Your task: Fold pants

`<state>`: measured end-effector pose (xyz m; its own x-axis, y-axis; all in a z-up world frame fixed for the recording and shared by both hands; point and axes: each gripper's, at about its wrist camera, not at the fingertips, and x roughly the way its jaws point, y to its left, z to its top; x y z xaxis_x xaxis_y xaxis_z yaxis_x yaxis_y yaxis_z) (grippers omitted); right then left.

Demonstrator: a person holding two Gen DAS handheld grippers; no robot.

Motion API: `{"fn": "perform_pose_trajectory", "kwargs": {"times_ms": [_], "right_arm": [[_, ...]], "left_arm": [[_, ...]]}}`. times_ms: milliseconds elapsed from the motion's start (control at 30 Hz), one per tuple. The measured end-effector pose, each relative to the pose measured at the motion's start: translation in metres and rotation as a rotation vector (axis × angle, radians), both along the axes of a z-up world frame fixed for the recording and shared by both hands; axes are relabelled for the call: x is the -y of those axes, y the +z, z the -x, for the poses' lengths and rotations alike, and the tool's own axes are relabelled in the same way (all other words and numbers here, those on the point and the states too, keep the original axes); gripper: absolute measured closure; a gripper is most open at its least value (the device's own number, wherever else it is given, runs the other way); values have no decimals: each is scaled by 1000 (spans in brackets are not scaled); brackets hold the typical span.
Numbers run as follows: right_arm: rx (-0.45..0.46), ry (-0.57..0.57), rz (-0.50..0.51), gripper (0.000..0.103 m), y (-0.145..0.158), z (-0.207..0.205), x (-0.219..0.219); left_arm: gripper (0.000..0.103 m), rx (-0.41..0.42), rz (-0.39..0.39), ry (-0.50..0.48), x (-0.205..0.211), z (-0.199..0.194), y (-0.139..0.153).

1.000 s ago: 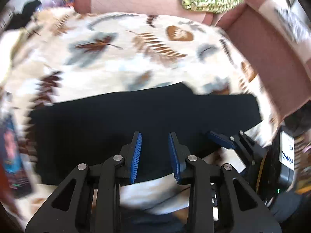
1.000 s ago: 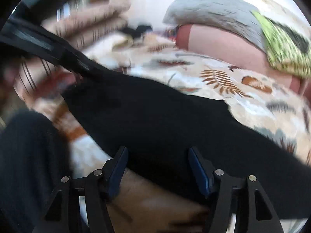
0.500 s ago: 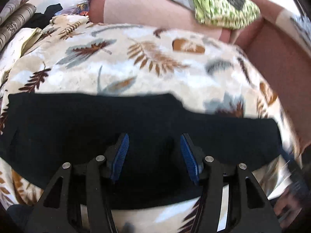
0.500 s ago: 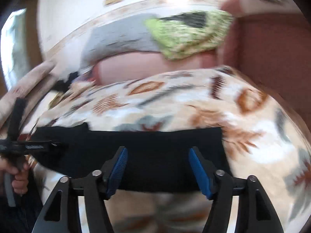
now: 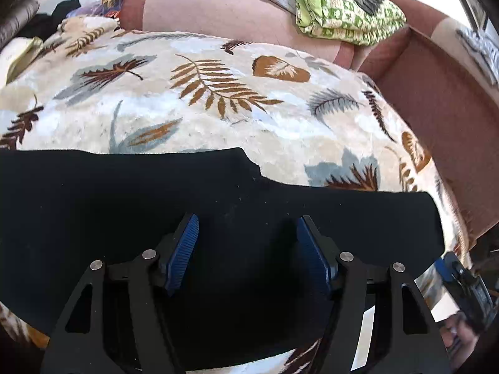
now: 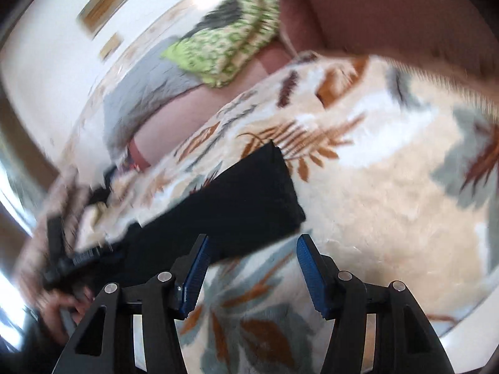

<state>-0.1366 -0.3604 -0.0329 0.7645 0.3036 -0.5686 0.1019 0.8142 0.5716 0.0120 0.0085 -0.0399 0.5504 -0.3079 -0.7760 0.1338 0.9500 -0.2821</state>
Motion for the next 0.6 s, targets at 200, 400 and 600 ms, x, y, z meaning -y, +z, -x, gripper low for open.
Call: {"fn": "perform_pose_trajectory", "kwargs": {"times_ms": [200,400,600], "right_arm": [[40,-55,-88,52,-4,-17,15],[21,-93,-162,79,-12,-8,25],[66,-91,-176,86,-14,-5,25]], "left_arm": [[37,11,-23,-2,2,1,1],[37,14,-20,5,3,1,1],[37,17,25,23,-4,2,5]]}}
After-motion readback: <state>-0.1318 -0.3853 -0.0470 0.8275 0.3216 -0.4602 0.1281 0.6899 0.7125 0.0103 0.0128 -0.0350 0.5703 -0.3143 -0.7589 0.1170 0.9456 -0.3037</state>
